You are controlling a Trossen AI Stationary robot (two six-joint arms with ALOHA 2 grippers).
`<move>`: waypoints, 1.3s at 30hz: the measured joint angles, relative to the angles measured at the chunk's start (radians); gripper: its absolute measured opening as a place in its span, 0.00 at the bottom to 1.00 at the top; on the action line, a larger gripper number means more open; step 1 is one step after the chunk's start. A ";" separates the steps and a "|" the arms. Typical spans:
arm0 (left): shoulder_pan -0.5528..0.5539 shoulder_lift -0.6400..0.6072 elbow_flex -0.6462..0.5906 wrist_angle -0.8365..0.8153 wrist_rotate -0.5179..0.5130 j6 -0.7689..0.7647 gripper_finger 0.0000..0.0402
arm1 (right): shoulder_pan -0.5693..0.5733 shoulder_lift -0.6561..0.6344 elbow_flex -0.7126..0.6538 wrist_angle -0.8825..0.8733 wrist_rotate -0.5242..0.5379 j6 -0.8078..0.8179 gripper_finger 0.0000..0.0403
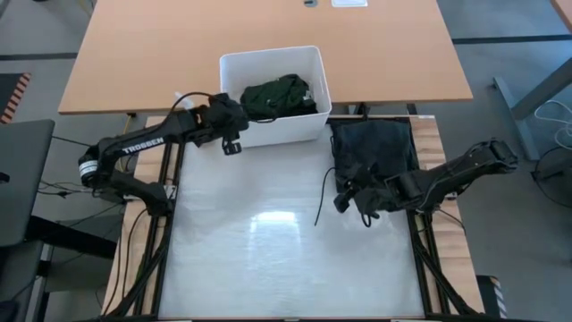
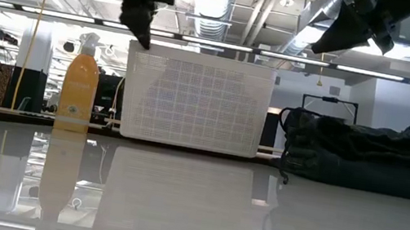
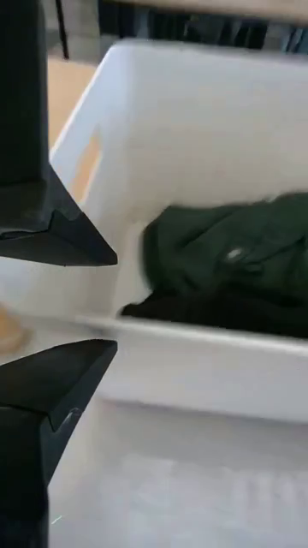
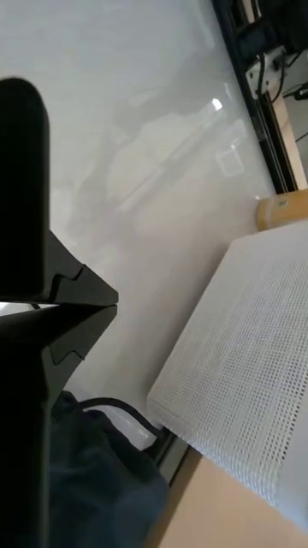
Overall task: Fold laundry
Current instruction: Remove the green polo from the white bin
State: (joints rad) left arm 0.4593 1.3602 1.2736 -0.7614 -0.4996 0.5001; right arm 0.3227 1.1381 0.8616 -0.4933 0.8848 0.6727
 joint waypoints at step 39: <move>-0.132 -0.014 -0.002 -0.409 0.131 -0.017 0.00 | 0.102 0.027 0.000 0.050 -0.002 0.089 0.07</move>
State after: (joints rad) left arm 0.3275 1.3458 1.2716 -1.1700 -0.3687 0.4835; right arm 0.4252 1.1656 0.8612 -0.4433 0.8829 0.7620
